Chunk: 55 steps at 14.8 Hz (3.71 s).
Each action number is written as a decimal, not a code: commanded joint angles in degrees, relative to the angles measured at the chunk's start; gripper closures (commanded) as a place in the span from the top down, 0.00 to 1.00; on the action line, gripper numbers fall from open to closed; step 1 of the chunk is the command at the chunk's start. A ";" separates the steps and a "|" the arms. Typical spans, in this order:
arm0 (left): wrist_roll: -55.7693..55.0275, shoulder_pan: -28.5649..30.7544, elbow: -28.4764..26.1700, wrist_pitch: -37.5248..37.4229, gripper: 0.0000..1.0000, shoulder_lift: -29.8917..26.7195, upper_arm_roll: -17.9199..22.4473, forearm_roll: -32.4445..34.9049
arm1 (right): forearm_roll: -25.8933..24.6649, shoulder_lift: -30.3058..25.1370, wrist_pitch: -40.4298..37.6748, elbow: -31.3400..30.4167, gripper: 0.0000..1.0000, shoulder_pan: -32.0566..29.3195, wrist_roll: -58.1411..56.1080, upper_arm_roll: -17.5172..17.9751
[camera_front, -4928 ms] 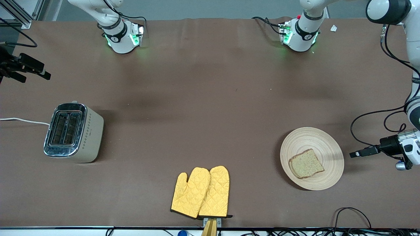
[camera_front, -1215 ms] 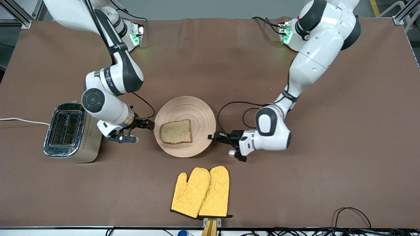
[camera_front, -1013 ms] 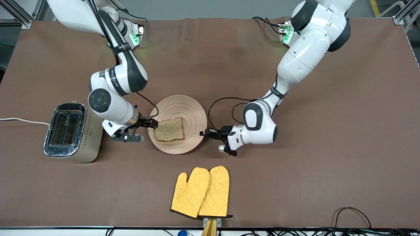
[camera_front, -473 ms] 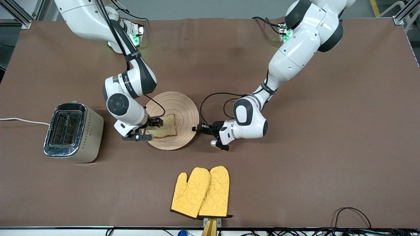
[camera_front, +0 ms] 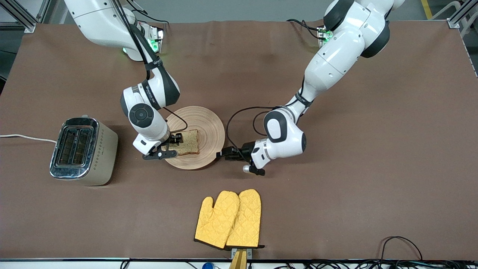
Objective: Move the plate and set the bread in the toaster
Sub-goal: 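Lift the bread with the right gripper while the left gripper withdraws, then carry the bread above the toaster slot with the right gripper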
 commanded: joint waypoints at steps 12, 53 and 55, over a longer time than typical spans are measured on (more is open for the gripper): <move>-25.68 18.69 -2.63 -16.25 1.00 -16.38 2.22 29.67 | -1.32 -1.17 7.60 -6.22 0.47 -1.71 -0.62 0.16; -32.30 25.91 -14.94 -59.78 1.00 -61.13 12.07 69.14 | -42.71 -8.64 -42.23 15.31 0.00 -7.42 -2.47 -1.42; -32.13 26.52 -14.59 -60.22 1.00 -61.05 12.24 69.14 | -42.80 -7.94 -42.23 15.40 0.00 -8.39 -2.38 -1.42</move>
